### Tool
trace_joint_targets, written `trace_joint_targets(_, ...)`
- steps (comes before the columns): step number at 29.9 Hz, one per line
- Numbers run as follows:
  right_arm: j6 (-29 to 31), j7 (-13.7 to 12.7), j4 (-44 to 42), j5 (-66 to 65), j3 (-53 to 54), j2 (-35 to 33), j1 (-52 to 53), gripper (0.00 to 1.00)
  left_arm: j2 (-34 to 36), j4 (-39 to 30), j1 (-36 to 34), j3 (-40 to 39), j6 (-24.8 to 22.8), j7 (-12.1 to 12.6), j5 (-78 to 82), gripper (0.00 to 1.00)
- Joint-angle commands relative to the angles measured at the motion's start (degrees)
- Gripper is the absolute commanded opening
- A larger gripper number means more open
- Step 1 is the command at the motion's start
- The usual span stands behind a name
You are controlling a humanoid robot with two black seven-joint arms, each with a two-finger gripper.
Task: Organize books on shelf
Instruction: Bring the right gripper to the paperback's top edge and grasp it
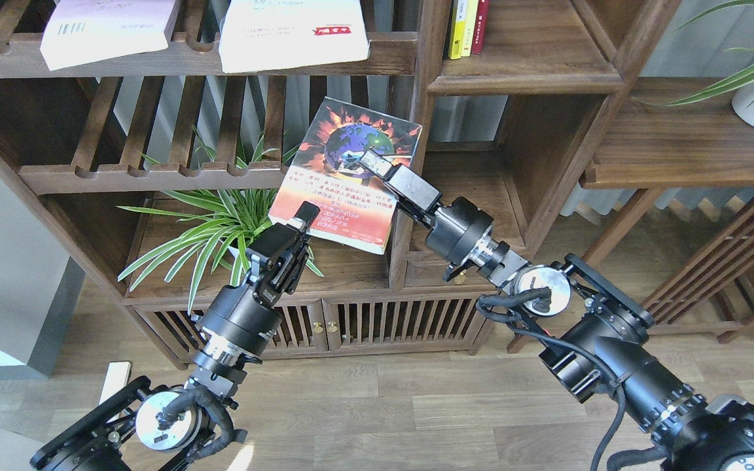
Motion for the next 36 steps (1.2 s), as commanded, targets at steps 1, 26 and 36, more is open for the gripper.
trace_joint_targets(1,0.7,-0.2,0.0,1.5,0.2,0.2,-0.2,0.78,0.1,0.3,0.1,-0.1,0.0,0.0,0.0,0.0)
trace_joint_targets(26,2.1,-0.4,0.1,6.3,-1.0,1.3,-1.8,0.08,0.4,1.2,0.2,-0.8,0.0,-0.2,0.1,0.32)
trace_joint_targets(36,2.1,-0.3,0.0,6.5,-0.4,1.2,-1.8,0.07,1.2,1.0,0.2,-0.5,0.0,-0.2,0.0,0.97)
